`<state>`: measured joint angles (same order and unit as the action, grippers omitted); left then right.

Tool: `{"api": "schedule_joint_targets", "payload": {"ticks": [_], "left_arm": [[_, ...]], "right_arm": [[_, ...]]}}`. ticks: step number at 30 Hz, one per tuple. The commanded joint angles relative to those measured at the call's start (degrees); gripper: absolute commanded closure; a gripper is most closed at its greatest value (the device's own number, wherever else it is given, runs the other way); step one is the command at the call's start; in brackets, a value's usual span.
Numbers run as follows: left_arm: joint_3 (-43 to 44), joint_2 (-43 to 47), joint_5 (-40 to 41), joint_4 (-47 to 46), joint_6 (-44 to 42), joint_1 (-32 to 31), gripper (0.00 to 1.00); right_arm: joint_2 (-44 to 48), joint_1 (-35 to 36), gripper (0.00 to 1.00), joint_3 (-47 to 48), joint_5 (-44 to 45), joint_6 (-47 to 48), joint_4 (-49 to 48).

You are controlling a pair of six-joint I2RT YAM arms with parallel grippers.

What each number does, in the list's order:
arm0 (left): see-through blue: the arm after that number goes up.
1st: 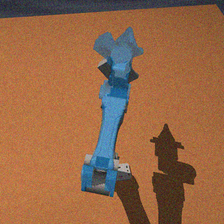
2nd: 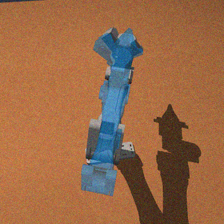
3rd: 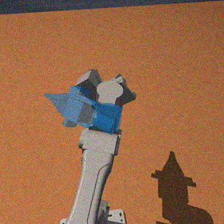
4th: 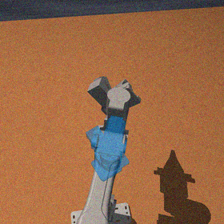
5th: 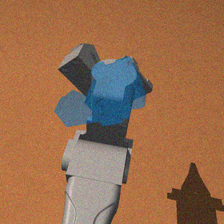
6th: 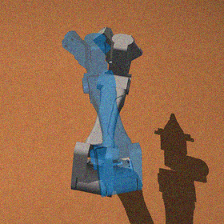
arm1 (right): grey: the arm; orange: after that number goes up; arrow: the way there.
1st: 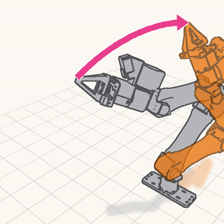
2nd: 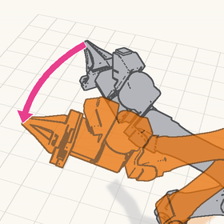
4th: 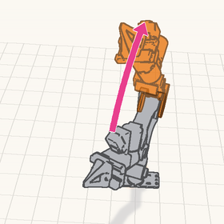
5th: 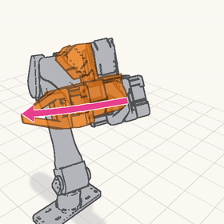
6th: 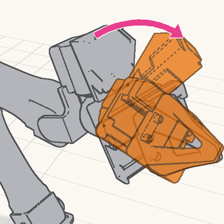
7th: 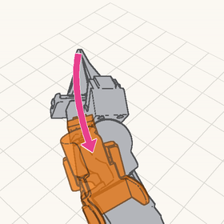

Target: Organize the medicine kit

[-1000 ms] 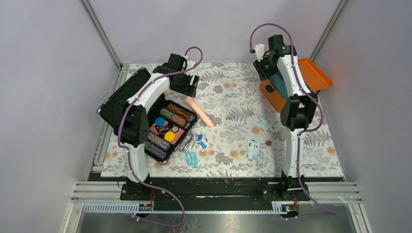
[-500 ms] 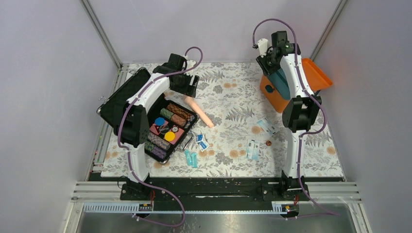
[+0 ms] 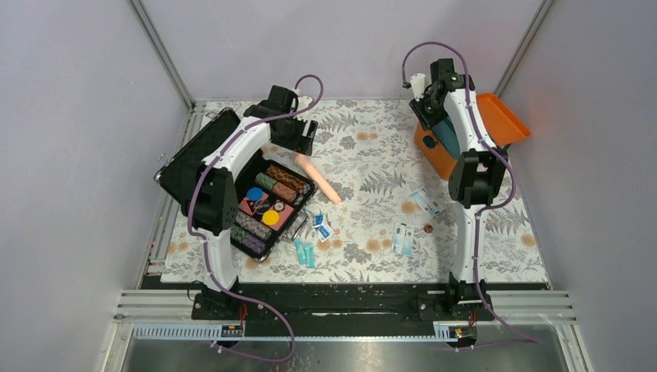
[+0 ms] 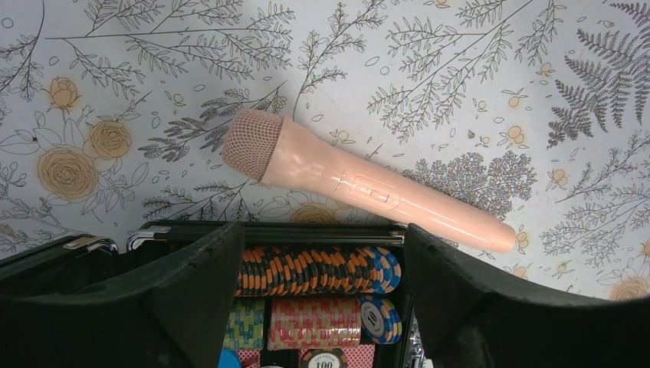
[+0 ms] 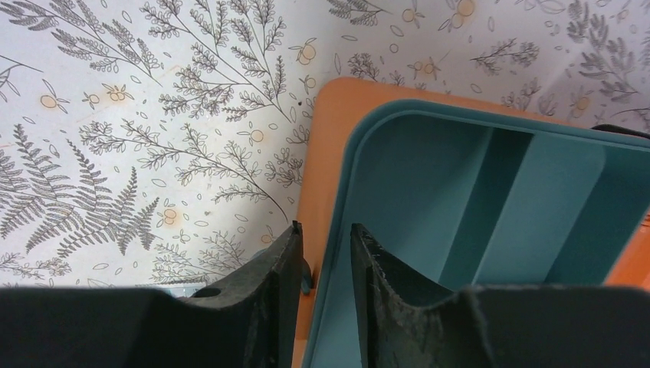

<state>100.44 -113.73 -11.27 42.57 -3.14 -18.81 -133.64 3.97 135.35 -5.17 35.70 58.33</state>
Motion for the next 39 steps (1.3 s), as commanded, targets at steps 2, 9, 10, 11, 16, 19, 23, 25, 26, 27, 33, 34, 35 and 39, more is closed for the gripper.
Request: {"api": "schedule_joint_targets", "payload": {"ticks": [2, 9, 10, 11, 16, 19, 23, 25, 26, 27, 33, 34, 35, 39], "left_arm": [[0.33, 0.90, 1.02, -0.82, -0.73, -0.18, 0.24], [-0.09, 1.18, 1.25, -0.73, -0.82, -0.18, 0.24], [-0.03, 1.20, 1.26, -0.70, -0.82, -0.15, 0.24], [-0.03, 1.12, 1.10, -0.70, -0.82, -0.15, 0.24], [0.10, 1.11, 1.16, -0.66, -0.81, -0.18, 0.24], [0.15, 0.94, 1.36, -0.56, -0.82, -0.20, 0.24], [-0.05, 0.89, 1.65, -0.60, -0.82, -0.18, 0.24], [-0.16, 0.86, 1.77, -0.56, -0.87, -0.18, 0.24], [-0.16, 0.82, 1.80, -0.55, -0.82, -0.18, 0.24], [-0.14, 0.73, 1.78, -0.53, -0.82, -0.18, 0.24], [-0.52, 1.14, 2.08, -0.55, -1.10, -0.10, 0.24], [-0.71, 1.41, 2.04, -0.51, -1.16, -0.02, 0.24], [-1.03, 1.69, 1.86, -0.55, -1.25, 0.12, 0.24], [-1.86, 2.40, 0.81, -0.51, -1.60, 0.61, 0.24]], "right_arm": [[-0.54, -0.21, 0.70, -0.19, -0.61, -0.15, 1.57], [1.16, 1.57, 0.96, -0.65, -4.52, 0.57, 2.68], [1.61, 2.32, 0.99, -1.09, -4.88, 0.73, 2.75], [2.15, 2.99, 1.00, -1.42, -5.27, 0.77, 2.76], [4.31, 7.76, 1.00, -2.67, -8.36, -2.58, 3.25], [5.32, 10.67, 1.00, -3.28, -11.30, -6.74, 4.40], [7.52, 14.78, 1.00, -6.18, -13.57, -10.03, 4.76], [8.39, 16.22, 1.00, -7.03, -14.15, -11.81, 4.78], [8.60, 16.58, 0.99, -7.15, -14.47, -12.90, 4.78], [8.72, 16.86, 0.92, -7.08, -14.83, -13.74, 4.79], [10.74, 16.74, 0.63, -2.68, -13.22, -11.13, 7.16], [11.91, 16.65, 0.62, -2.63, -13.20, -10.49, 7.43], [13.49, 16.48, 0.61, -3.30, -13.45, -9.87, 7.40], [23.21, 15.88, 0.55, -14.86, -15.41, -7.38, 3.63]]}}
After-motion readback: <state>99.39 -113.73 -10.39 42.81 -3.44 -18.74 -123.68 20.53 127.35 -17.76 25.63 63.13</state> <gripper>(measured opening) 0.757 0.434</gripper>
